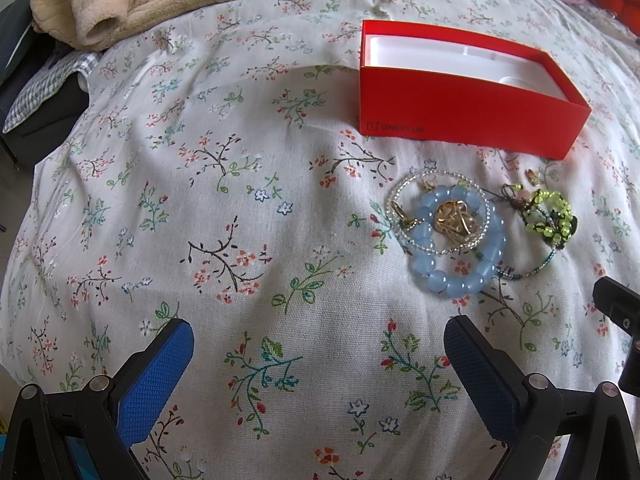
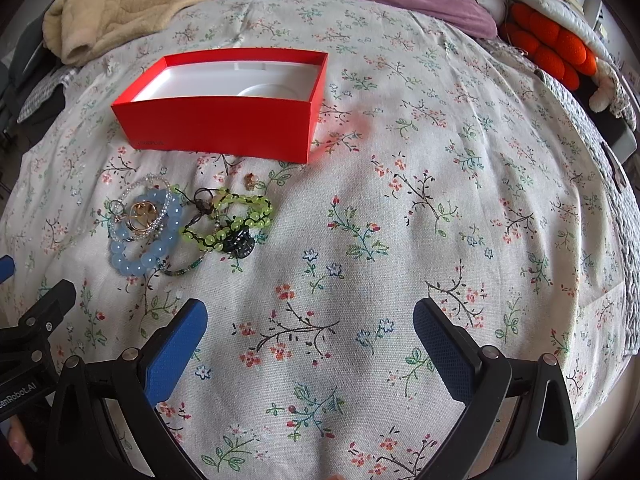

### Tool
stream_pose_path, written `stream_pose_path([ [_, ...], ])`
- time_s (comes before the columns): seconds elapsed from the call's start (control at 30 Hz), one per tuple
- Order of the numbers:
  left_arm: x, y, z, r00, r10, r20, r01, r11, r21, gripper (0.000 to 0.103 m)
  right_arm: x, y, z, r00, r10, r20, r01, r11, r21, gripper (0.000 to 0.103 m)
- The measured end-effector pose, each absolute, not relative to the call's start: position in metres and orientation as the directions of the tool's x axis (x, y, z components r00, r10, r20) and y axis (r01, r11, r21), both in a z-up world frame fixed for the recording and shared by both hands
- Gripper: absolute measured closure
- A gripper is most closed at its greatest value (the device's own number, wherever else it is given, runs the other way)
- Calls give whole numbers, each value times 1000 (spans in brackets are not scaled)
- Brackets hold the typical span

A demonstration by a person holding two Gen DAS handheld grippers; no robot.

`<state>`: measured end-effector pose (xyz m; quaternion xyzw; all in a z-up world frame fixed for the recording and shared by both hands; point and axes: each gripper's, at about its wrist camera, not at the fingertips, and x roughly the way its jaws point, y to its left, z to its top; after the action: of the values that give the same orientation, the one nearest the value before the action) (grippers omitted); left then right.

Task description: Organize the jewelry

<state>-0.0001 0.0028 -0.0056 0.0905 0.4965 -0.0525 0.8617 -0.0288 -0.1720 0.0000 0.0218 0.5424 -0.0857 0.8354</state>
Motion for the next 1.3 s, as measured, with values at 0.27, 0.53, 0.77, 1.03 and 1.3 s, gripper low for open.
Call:
stream_pose_path([
  [0.27,0,3,-6,501,0,-866,180,978,104,0,-28,-172,1,396,-121,-910,166,984,-58,0],
  [0.53,0,5,-8,484,-30,-874,197,977,75,0,-27,-171,0,395,-123,-910,168,984,-61,0],
  [0.77,1,7,1,489,-65,-870,201,979,39,0,-32,-174,1,401,-137,-906,170,983,-73,0],
  [1.03,9,22,8,474,-77,-877,240,970,45,0,-31,-183,22,424,-186,-886,164,978,-126,0],
  [1.3,38,18,23,424,-172,-889,303,952,-39,4,-12,-189,41,380,-58,-923,96,995,-23,0],
])
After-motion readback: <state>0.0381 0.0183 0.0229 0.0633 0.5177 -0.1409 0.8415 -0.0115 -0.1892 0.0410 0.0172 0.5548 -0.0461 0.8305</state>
